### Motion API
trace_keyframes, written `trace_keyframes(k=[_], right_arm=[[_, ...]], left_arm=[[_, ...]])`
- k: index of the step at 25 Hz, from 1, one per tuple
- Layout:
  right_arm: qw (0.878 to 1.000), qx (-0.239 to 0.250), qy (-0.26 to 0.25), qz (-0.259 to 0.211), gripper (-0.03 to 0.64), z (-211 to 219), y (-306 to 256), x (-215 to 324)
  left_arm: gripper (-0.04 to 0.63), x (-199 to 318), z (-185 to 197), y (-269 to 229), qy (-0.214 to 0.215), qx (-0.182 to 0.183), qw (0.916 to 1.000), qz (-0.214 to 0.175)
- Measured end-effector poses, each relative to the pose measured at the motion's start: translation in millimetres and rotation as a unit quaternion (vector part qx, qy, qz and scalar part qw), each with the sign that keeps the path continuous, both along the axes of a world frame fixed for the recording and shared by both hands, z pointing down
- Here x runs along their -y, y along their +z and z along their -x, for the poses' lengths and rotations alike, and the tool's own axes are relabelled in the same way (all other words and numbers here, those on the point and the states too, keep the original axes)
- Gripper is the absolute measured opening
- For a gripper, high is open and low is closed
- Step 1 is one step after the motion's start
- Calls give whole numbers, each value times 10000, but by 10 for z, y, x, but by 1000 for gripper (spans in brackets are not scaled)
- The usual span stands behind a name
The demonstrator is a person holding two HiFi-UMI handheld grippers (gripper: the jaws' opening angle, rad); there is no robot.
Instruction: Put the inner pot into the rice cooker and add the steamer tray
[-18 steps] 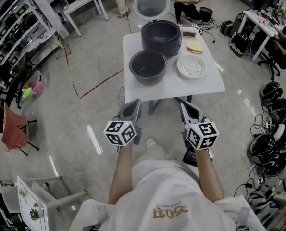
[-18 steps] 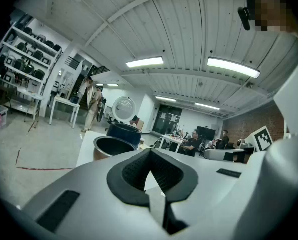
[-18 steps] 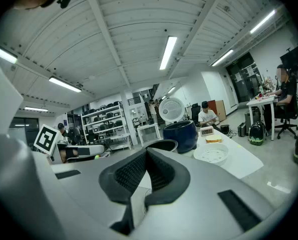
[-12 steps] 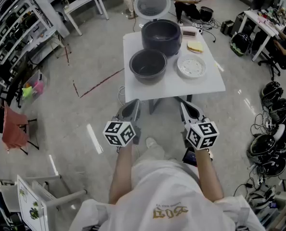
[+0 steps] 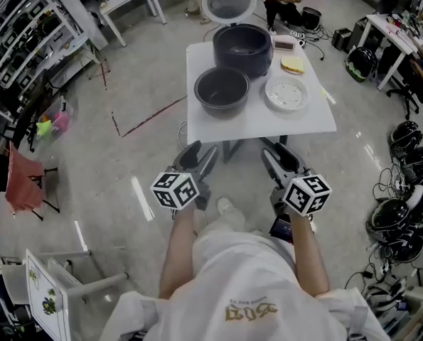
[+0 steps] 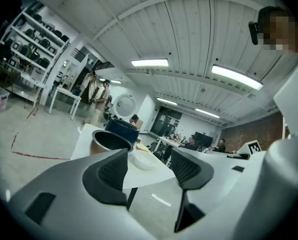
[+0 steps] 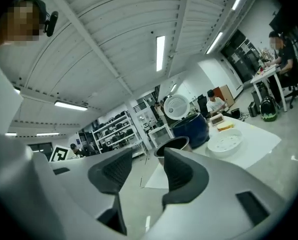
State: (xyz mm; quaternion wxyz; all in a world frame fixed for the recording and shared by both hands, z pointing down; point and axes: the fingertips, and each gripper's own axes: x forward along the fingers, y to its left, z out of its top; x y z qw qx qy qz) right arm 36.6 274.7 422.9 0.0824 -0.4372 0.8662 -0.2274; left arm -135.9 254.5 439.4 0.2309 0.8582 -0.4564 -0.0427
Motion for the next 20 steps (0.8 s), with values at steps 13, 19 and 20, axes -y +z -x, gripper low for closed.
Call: trace_keyframes(k=[13, 19, 20], right_arm=[[9988, 20, 57, 478, 204, 72, 289, 668], [9969, -108, 138, 762, 196, 292, 503, 1461], [9966, -151, 160, 795, 195, 318, 530, 1589]], left_arm=[[291, 566, 380, 312, -431, -63, 9978, 493], [270, 1401, 655, 520, -363, -126, 9968, 698], [270, 1560, 703, 526, -357, -154, 9967, 708]])
